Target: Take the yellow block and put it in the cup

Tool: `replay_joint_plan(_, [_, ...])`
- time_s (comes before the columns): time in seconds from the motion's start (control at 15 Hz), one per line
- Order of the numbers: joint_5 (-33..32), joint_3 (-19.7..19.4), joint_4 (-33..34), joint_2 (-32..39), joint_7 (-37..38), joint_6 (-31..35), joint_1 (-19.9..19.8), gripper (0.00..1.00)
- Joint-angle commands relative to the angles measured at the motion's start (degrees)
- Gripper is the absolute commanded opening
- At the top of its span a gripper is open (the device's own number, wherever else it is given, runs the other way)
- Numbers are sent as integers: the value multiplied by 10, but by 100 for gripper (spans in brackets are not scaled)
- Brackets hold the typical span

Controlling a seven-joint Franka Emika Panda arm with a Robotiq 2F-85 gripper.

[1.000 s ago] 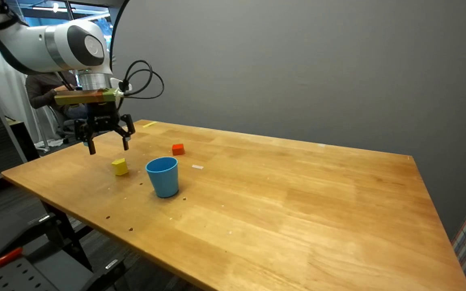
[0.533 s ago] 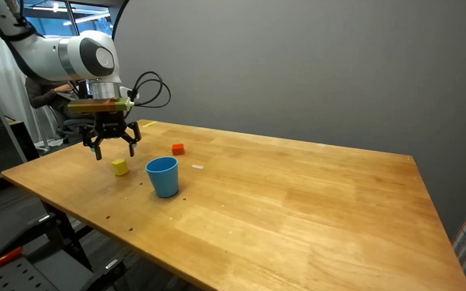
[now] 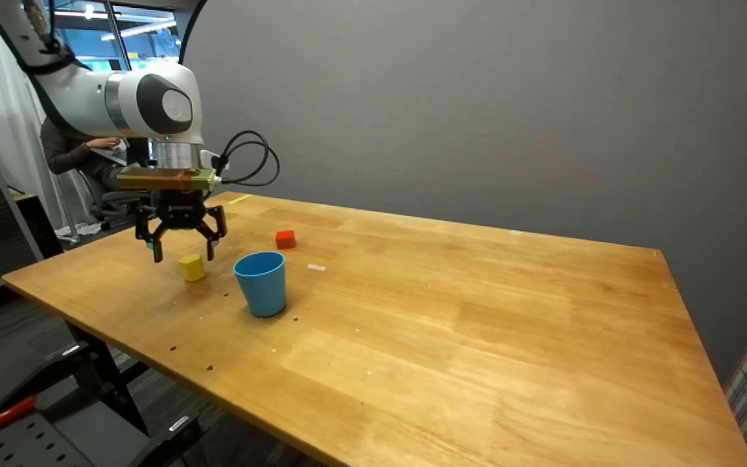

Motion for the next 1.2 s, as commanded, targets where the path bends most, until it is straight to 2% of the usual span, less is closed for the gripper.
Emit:
replay_joint_plan(0.0, [10, 9, 9, 15, -22, 9, -12, 68])
replay_joint_plan(0.2, [5, 8, 5, 22, -21, 21, -10, 41])
replay_joint_plan(0.4, [3, 8, 10, 30, -20, 23, -9, 19])
replay_joint_plan(0.67, [-24, -17, 3, -14, 15, 26, -3, 23])
replay_joint_plan(1.13, [-80, -103, -34, -155, 127, 25, -29, 23])
